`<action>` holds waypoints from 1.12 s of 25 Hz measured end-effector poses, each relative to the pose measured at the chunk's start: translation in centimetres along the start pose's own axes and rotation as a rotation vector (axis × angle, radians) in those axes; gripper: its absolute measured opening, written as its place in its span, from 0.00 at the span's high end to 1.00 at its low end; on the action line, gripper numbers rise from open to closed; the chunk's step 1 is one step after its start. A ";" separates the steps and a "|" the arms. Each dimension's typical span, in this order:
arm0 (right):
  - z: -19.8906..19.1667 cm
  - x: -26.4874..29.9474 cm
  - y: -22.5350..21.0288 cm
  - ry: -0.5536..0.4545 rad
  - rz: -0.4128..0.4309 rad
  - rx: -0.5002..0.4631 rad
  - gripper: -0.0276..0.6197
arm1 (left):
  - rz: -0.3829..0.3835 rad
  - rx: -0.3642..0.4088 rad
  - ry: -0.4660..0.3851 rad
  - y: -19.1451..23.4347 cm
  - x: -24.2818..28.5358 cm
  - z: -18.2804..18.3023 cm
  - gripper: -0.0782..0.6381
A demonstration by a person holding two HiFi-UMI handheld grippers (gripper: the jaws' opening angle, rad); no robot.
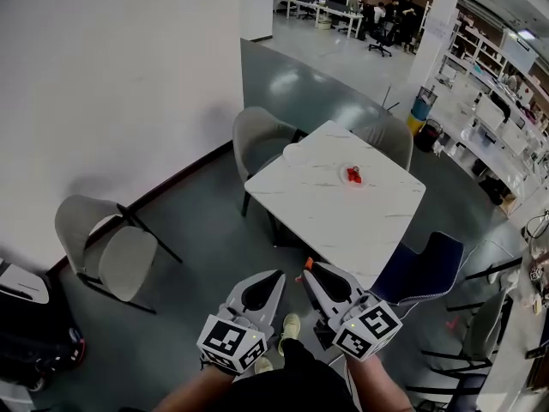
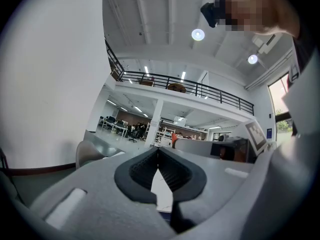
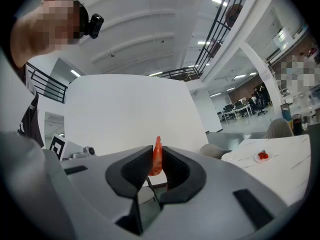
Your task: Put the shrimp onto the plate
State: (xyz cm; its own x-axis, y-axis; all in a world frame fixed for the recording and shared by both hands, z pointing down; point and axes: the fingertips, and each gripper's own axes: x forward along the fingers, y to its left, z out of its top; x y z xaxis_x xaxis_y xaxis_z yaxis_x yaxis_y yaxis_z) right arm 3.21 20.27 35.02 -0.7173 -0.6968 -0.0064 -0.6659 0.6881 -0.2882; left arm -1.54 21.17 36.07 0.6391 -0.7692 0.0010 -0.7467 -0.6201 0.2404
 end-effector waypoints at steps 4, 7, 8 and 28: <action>1.7 3.2 -3.1 -0.010 0.038 0.003 0.86 | 0.023 0.007 -0.014 2.3 3.3 1.4 0.88; 3.4 5.5 -5.6 -0.014 0.074 -0.003 0.86 | 0.053 0.011 -0.035 4.2 6.3 2.8 0.88; 3.9 6.3 -6.4 -0.014 0.085 -0.004 0.86 | 0.062 0.013 -0.040 4.8 7.3 3.3 0.88; 6.4 18.5 -18.1 0.010 0.096 0.030 0.86 | 0.102 0.020 -0.041 16.6 19.1 6.0 0.88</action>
State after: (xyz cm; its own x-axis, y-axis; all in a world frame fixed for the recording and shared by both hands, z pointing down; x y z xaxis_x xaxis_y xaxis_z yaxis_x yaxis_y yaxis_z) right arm 3.33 -6.40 33.97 -0.7796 -0.6257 -0.0255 -0.5876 0.7450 -0.3156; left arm -2.83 -4.70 34.29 0.5516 -0.8340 -0.0158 -0.8114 -0.5409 0.2215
